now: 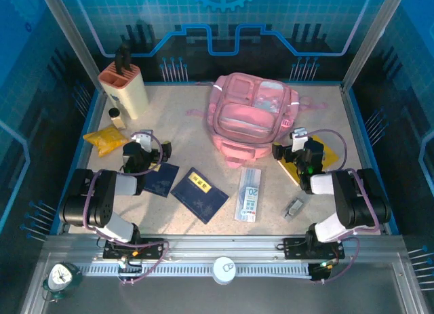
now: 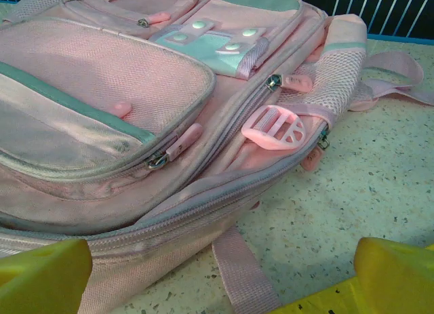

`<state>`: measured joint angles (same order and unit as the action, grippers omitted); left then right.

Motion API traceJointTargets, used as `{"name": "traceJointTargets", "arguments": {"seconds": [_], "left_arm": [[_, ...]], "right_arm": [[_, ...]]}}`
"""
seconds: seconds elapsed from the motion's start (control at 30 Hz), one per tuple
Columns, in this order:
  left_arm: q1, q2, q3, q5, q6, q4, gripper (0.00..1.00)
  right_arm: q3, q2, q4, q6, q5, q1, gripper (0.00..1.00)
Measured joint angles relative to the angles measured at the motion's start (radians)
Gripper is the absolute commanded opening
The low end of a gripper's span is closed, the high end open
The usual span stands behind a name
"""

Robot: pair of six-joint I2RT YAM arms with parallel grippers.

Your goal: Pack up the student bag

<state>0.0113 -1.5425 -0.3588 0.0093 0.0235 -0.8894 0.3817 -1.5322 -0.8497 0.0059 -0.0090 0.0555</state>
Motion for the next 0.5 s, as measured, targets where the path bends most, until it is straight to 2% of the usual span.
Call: {"name": "traceJointTargets", "arguments": {"seconds": [0.5], "left_arm": [[0.0, -0.002, 0.0, 0.0, 0.0, 0.0, 0.99]], "right_arm": [[0.0, 0.0, -0.002, -0.007, 0.0, 0.0, 1.0]]}}
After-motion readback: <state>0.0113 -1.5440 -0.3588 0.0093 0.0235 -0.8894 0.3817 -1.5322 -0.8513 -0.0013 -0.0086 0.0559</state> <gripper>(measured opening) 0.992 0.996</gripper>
